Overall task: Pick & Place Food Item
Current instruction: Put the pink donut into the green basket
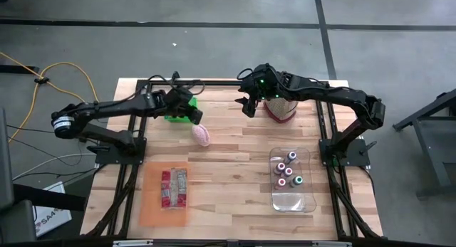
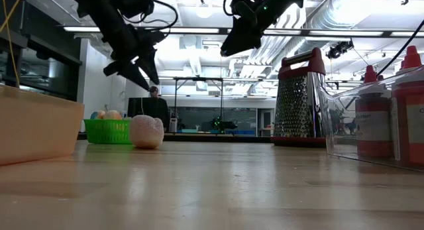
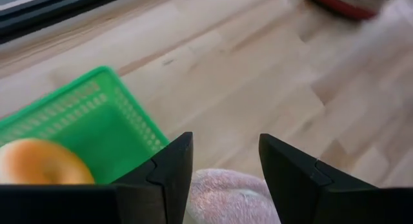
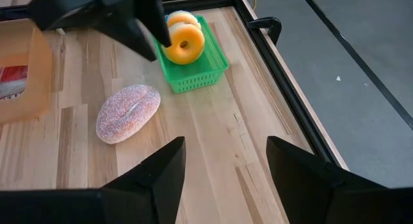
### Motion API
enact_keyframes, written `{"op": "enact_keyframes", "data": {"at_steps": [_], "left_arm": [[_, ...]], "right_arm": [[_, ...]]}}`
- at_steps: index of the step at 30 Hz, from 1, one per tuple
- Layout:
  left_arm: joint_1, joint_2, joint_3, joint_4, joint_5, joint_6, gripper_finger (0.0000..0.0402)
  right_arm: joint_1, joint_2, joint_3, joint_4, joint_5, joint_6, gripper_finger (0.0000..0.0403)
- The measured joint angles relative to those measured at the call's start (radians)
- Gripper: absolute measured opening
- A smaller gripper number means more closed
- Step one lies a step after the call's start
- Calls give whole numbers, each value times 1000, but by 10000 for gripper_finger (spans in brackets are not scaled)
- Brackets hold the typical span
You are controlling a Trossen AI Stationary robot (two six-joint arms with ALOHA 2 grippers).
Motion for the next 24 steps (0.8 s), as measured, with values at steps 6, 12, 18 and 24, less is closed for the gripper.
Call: {"op": "enact_keyframes", "data": {"at_steps": [6, 12, 18, 24], "left_arm": [[-31, 0, 0, 4, 111, 248, 173], [-48, 0, 0, 1, 260, 582, 173], [-68, 0, 0, 1, 268, 869, 173], [-71, 0, 0, -5, 298, 1175, 173]], "right_arm": [[0, 0, 0, 0, 0, 0, 205], [0, 0, 0, 0, 0, 0, 205], [0, 0, 0, 0, 0, 0, 205], [0, 0, 0, 0, 0, 0, 205]]}}
